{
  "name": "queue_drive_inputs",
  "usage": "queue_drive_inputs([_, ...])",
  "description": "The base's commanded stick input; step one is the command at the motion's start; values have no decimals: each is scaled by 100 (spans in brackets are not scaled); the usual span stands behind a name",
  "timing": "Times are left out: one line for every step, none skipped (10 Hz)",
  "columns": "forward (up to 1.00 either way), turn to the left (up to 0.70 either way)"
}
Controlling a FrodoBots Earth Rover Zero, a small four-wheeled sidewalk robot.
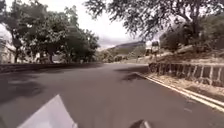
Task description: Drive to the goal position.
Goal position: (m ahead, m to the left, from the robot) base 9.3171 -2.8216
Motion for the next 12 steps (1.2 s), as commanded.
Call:
queue_drive_inputs([50, 0])
queue_drive_inputs([50, 0])
queue_drive_inputs([50, 0])
queue_drive_inputs([50, 0])
queue_drive_inputs([50, 0])
queue_drive_inputs([50, 0])
queue_drive_inputs([50, 0])
queue_drive_inputs([50, 0])
queue_drive_inputs([50, 0])
queue_drive_inputs([50, 0])
queue_drive_inputs([50, 0])
queue_drive_inputs([50, 0])
